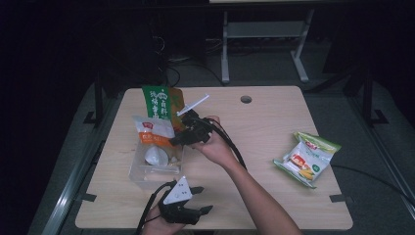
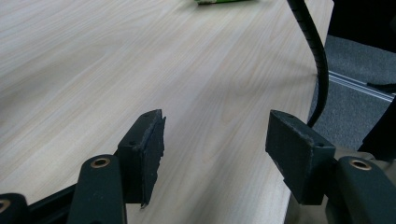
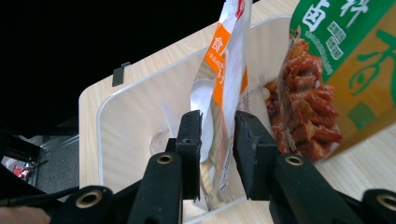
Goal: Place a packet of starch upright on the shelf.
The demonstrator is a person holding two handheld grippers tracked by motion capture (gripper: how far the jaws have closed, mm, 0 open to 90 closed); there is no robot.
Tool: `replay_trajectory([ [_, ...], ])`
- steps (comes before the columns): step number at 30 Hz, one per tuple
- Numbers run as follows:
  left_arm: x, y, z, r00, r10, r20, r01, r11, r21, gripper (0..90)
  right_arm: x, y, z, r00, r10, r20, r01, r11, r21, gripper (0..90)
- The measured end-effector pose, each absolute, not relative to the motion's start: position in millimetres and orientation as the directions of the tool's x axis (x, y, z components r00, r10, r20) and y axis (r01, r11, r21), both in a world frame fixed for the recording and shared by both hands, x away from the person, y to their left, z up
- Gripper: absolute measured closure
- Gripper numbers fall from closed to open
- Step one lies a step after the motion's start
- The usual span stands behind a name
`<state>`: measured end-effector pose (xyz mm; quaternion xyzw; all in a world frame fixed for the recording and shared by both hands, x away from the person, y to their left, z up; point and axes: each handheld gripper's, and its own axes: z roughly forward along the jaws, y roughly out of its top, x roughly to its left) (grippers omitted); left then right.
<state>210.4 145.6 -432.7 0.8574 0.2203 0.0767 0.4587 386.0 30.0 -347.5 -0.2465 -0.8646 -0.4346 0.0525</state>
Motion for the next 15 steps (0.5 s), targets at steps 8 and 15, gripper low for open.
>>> replay_trajectory([
  [8, 211.6, 146.1, -432.5, 0.891, 0.448, -0.07, 0.307, -0.483, 0.82, 35.8, 381.5, 11.1, -346.8, -0.866, 0.388, 0.315, 0.483, 0.491, 0.725, 67.7],
  [15, 212.6, 146.3, -432.2, 0.893, 0.445, -0.062, 0.302, -0.493, 0.816, 35.1, 378.9, -10.5, -347.9, -0.855, 0.404, 0.326, 0.5, 0.474, 0.725, 65.7],
])
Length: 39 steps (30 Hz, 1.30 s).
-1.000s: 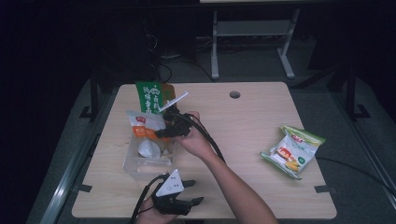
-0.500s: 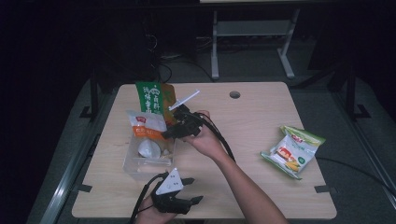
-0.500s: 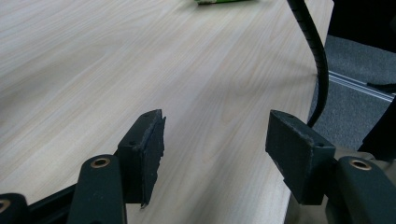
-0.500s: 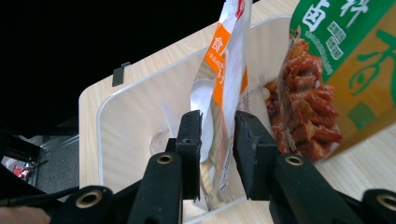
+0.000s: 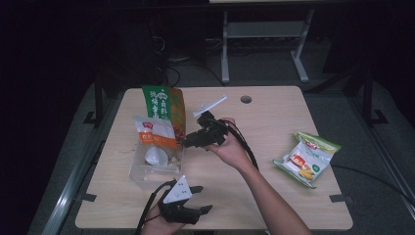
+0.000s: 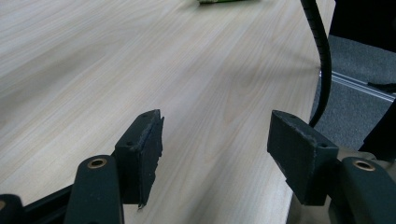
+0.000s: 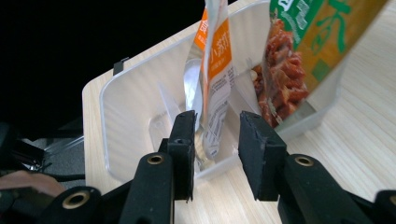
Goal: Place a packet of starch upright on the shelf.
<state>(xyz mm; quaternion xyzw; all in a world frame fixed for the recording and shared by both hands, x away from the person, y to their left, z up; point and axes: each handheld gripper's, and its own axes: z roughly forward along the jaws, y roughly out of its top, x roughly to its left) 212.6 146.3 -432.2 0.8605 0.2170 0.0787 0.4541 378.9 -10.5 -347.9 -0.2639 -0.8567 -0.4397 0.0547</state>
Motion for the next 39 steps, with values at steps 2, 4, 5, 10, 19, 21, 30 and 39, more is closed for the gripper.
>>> replay_trajectory([
  [2, 212.8, 146.3, -432.4, 0.893, 0.446, -0.063, 0.304, -0.492, 0.816, 35.0, 377.8, -16.0, -347.2, -0.851, 0.409, 0.328, 0.506, 0.474, 0.721, 64.9],
  [4, 212.9, 146.3, -432.5, 0.892, 0.448, -0.064, 0.305, -0.49, 0.817, 34.9, 376.8, -20.9, -347.4, -0.849, 0.415, 0.328, 0.509, 0.472, 0.72, 64.1],
  [5, 213.0, 146.3, -432.5, 0.892, 0.448, -0.065, 0.305, -0.489, 0.817, 34.7, 376.5, -23.2, -347.7, -0.848, 0.416, 0.327, 0.509, 0.471, 0.72, 63.8],
  [10, 213.1, 146.9, -432.0, 0.892, 0.447, -0.062, 0.303, -0.492, 0.816, 34.7, 375.0, -34.4, -349.0, -0.841, 0.431, 0.329, 0.518, 0.464, 0.718, 62.6],
  [19, 213.1, 146.9, -431.5, 0.89, 0.451, -0.064, 0.305, -0.484, 0.82, 34.3, 371.5, -57.7, -348.5, -0.831, 0.456, 0.319, 0.526, 0.458, 0.716, 59.4],
  [21, 213.2, 146.9, -431.4, 0.891, 0.45, -0.062, 0.303, -0.487, 0.819, 34.3, 370.7, -64.2, -349.2, -0.825, 0.467, 0.318, 0.532, 0.456, 0.713, 58.3],
  [30, 213.4, 146.7, -431.4, 0.892, 0.449, -0.059, 0.301, -0.491, 0.818, 33.6, 366.1, -91.4, -352.7, -0.797, 0.508, 0.326, 0.565, 0.436, 0.701, 55.0],
  [39, 213.4, 146.0, -432.0, 0.893, 0.447, -0.059, 0.299, -0.49, 0.819, 32.3, 361.6, -117.8, -356.1, -0.77, 0.548, 0.326, 0.589, 0.416, 0.693, 51.8],
])
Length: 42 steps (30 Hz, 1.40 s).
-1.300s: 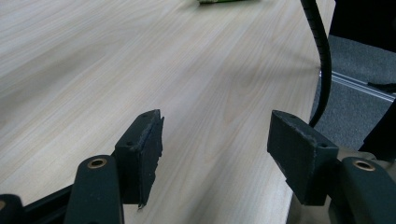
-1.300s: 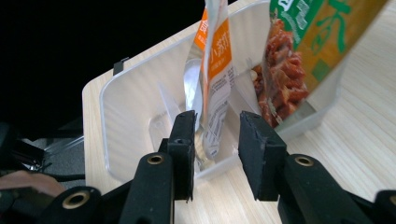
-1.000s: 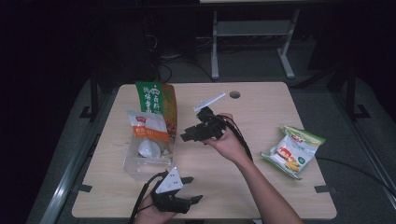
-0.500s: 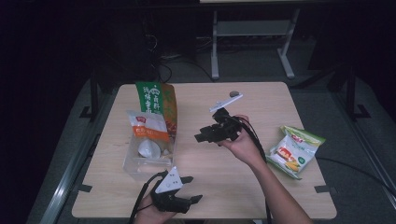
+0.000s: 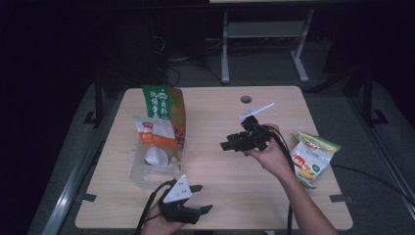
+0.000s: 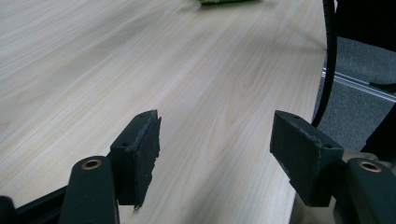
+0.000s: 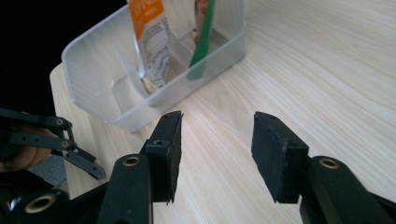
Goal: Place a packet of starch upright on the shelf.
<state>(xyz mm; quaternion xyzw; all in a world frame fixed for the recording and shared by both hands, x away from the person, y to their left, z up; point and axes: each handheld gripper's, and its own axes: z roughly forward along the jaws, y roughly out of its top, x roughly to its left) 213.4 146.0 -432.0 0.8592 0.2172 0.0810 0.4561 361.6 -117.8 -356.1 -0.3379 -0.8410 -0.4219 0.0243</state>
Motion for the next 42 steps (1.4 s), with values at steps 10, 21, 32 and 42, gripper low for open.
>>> replay_trajectory([
  [10, 213.9, 145.5, -432.2, 0.892, 0.449, -0.057, 0.298, -0.487, 0.821, 31.1, 355.3, -142.1, -360.3, -0.737, 0.589, 0.331, 0.619, 0.394, 0.679, 49.5],
  [21, 214.6, 144.9, -431.3, 0.892, 0.448, -0.055, 0.297, -0.49, 0.819, 30.8, 351.7, -166.3, -365.7, -0.712, 0.615, 0.338, 0.638, 0.368, 0.676, 48.1],
  [32, 215.8, 142.6, -430.5, 0.894, 0.445, -0.057, 0.294, -0.486, 0.823, 30.5, 343.9, -197.9, -371.6, -0.671, 0.66, 0.338, 0.666, 0.336, 0.667, 47.5],
  [42, 214.8, 140.7, -430.8, 0.897, 0.439, -0.049, 0.286, -0.492, 0.823, 29.6, 333.5, -225.0, -378.3, -0.626, 0.702, 0.338, 0.693, 0.304, 0.653, 46.9],
])
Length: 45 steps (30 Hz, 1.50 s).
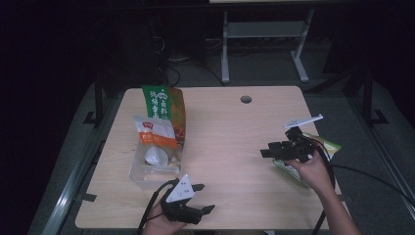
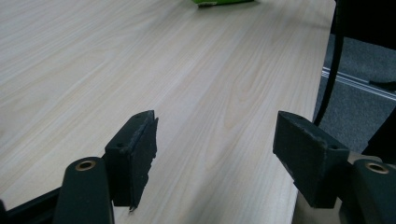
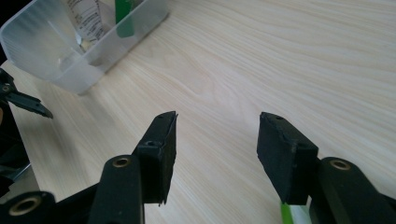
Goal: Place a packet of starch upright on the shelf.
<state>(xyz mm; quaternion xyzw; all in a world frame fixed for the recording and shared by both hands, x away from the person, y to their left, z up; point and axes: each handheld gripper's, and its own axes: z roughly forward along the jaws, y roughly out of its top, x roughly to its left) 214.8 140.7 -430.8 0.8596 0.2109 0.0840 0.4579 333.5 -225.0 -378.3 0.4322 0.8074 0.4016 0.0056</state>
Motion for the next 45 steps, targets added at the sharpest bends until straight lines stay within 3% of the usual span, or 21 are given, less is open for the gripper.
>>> replay_trajectory([
  [24, 214.3, 140.4, -431.1, 0.896, 0.441, -0.052, 0.29, -0.494, 0.819, 29.5, 312.9, -285.6, -393.3, -0.522, 0.788, 0.326, 0.75, 0.243, 0.615, 46.1],
  [45, 214.9, 138.2, -434.3, 0.896, 0.44, -0.056, 0.296, -0.5, 0.814, 29.4, 299.9, -347.3, -404.6, -0.373, 0.889, 0.266, 0.796, 0.16, 0.584, 45.8],
])
